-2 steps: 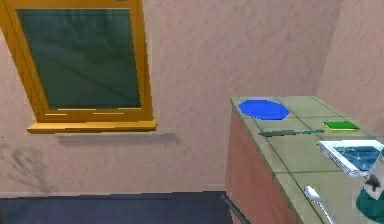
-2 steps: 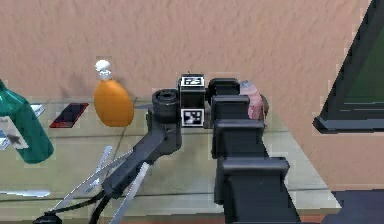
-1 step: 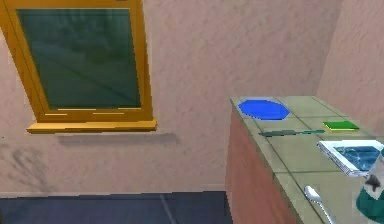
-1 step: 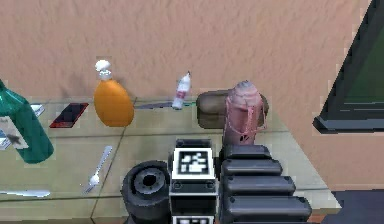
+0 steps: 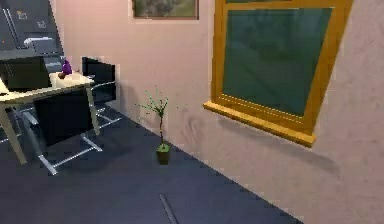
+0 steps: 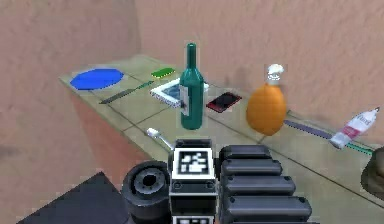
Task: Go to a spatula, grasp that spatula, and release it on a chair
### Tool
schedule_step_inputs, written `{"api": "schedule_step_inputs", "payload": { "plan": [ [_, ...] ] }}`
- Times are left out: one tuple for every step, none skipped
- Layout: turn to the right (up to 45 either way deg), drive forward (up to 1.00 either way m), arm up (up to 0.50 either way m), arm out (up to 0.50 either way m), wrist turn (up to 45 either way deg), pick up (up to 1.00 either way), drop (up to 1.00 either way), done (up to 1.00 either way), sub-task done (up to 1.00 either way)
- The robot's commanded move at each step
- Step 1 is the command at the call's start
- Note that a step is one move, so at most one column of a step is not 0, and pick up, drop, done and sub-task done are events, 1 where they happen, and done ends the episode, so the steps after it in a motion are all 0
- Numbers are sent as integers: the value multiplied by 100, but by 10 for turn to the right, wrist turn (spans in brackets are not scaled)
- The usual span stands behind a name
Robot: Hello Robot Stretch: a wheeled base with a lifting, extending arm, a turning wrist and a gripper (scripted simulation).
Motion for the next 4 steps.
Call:
{"api": "schedule_step_inputs", "payload": {
  "plan": [
    [-450, 0, 0, 0, 0, 0, 0, 0, 0],
    [0, 15, 0, 0, 0, 0, 0, 0, 0],
    [-150, 0, 0, 0, 0, 0, 0, 0, 0],
    [0, 100, 0, 0, 0, 0, 0, 0, 0]
  ]
}}
